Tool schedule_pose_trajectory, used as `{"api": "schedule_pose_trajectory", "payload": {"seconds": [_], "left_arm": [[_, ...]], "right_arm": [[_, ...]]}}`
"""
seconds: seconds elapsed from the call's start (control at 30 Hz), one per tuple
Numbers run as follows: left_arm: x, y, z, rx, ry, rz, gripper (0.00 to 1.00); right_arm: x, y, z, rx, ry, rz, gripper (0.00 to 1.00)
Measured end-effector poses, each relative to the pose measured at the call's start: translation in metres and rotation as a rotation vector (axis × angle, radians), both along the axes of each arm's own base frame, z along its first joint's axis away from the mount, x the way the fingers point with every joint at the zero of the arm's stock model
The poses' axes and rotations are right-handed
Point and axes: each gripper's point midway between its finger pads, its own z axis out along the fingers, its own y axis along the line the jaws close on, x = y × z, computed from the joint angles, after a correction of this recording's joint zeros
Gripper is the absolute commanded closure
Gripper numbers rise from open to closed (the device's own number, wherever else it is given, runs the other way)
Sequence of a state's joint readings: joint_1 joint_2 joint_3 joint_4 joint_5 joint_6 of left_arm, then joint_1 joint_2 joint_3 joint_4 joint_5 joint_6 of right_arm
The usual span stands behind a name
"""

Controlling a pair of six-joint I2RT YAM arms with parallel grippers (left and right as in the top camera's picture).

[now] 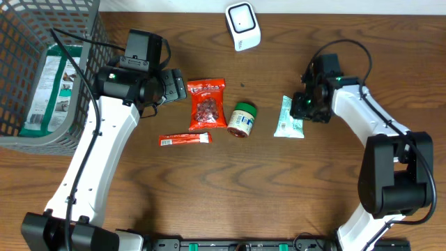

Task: Scan the item barcode
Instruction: 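Lower the wipes pack beside the jar and open the right gripper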

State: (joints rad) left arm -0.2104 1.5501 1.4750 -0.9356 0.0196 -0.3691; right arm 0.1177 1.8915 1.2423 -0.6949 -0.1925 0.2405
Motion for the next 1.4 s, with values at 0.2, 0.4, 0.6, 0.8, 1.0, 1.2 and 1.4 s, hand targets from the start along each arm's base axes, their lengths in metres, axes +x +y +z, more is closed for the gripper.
{"api": "schedule_pose_trajectory", "payload": {"seconds": [0.2, 0.4, 0.6, 0.8, 1.0, 1.2, 1.4], "left_arm": [[0.000, 0.000, 0.000, 0.000, 0.000, 0.000, 0.13], [0.000, 0.000, 0.000, 0.000, 0.000, 0.000, 0.13], [0.000, 0.000, 0.000, 0.000, 0.000, 0.000, 0.13], [0.000, 0.000, 0.000, 0.000, 0.000, 0.000, 0.13], [0.000, 0.000, 0.000, 0.000, 0.000, 0.000, 0.13], [0.000, 0.000, 0.000, 0.000, 0.000, 0.000, 0.13], [0.000, 0.000, 0.000, 0.000, 0.000, 0.000, 0.13]], "right_arm": [[-0.005, 0.004, -0.015, 0.030, -0.012, 0.000, 0.68], [-0.005, 0.028, -0.011, 0.148, -0.021, 0.039, 0.67], [-0.009, 0.043, -0.008, 0.185, -0.019, 0.077, 0.65], [-0.009, 0.043, -0.009, 0.180, -0.019, 0.078, 0.64], [-0.008, 0.042, -0.009, 0.175, -0.026, 0.077, 0.62], [-0.005, 0.035, -0.011, 0.126, -0.040, 0.084, 0.60], [0.000, 0.026, -0.013, 0.073, -0.059, 0.072, 0.61]]}}
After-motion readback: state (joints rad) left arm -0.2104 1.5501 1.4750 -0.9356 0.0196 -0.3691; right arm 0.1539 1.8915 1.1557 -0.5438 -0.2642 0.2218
